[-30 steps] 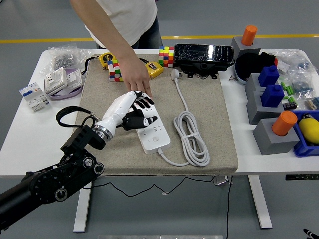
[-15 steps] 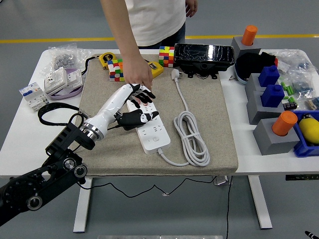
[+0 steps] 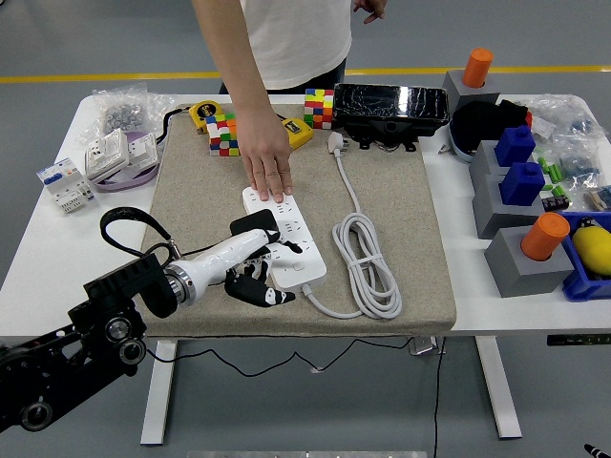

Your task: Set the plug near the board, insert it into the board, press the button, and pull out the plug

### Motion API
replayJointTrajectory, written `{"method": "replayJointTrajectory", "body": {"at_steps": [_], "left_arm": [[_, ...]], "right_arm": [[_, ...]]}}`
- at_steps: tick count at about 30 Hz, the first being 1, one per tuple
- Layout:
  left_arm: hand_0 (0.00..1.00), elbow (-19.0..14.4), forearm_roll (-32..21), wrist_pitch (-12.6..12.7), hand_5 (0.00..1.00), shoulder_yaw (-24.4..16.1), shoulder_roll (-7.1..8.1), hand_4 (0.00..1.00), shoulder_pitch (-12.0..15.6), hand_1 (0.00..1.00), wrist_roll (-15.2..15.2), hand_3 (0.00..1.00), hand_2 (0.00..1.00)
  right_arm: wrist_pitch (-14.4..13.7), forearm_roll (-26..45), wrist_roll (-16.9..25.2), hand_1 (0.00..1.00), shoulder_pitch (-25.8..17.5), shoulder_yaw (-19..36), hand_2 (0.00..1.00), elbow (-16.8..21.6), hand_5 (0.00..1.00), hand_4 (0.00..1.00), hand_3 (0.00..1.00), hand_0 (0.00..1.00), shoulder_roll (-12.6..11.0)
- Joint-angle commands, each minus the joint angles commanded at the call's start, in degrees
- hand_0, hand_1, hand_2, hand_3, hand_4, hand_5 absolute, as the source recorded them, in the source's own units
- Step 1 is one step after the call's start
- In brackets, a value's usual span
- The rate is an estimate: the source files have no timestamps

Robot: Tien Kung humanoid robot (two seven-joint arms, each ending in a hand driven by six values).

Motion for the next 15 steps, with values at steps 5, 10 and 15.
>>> {"method": "replayJointTrajectory", "body": {"at_steps": [5, 10, 15], "left_arm": [[0.102, 0.58, -0.06, -1.65, 0.002, 0.43, -0.20, 0.714, -0.55, 0.071, 1.45, 0.897, 0.127], [0.102, 1.70, -0.83, -2.72, 0.002, 1.25, -0.59, 0.714, -1.11, 0.071, 1.48, 0.897, 0.127], [0.102, 3.28, -0.98, -2.70, 0.002, 2.13, -1.48, 0.716, -1.83, 0.072, 1.40, 0.892, 0.124]], "right_arm": [[0.00, 0.14, -0.02, 0.630, 0.04, -0.34, 0.601, -0.04, 0.407, 0.880, 0.538, 0.573, -0.18], [0.02, 0.25, -0.03, 0.630, -0.01, -0.71, 0.601, -0.09, 0.407, 0.880, 0.538, 0.573, -0.24], [0.03, 0.34, -0.01, 0.629, 0.02, -0.98, 0.601, -0.06, 0.407, 0.880, 0.538, 0.573, -0.27]]}}
